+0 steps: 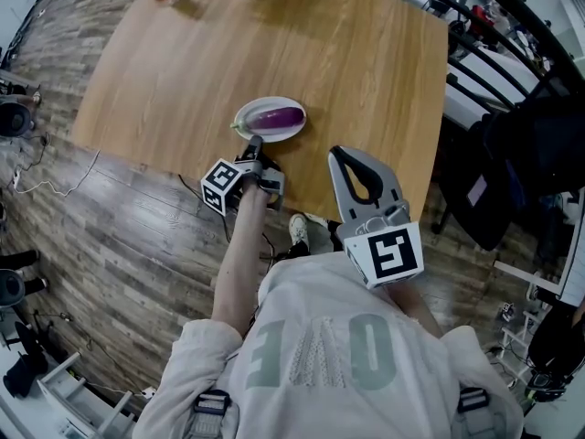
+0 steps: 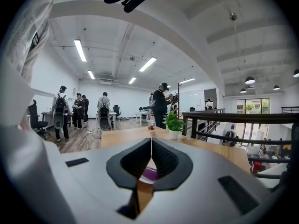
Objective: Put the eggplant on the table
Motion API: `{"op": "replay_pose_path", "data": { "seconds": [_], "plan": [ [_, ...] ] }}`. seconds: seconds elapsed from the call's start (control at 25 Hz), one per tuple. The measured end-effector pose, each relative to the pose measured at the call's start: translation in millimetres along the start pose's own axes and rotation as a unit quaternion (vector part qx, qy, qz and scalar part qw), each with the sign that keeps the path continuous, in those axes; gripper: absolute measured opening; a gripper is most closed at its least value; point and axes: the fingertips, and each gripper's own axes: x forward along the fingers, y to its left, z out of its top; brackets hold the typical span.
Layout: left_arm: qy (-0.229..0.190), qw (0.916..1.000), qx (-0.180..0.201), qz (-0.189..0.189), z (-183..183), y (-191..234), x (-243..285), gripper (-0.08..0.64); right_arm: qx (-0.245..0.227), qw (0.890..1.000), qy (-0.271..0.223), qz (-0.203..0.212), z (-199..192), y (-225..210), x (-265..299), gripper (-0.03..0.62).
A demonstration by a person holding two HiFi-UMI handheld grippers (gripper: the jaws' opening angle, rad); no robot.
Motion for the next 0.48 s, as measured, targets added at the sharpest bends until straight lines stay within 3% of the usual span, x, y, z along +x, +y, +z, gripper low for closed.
{"op": "replay_pose_path", "data": {
  "seconds": [0.28, 0.48],
  "plan": [
    [0.002, 0.9996, 0.011, 0.025, 1.5, 2.6, 0.9, 0.024, 0.001, 1.000, -0.007, 0.006, 0.1, 3.3, -3.9, 0.020],
    [-0.004, 0.9996, 0.015, 0.025, -0.2, -1.0, 2.8, 0.131, 0.001, 1.000, -0.008, 0.003, 0.1, 1.2, -3.1, 0.020]
  ]
}}
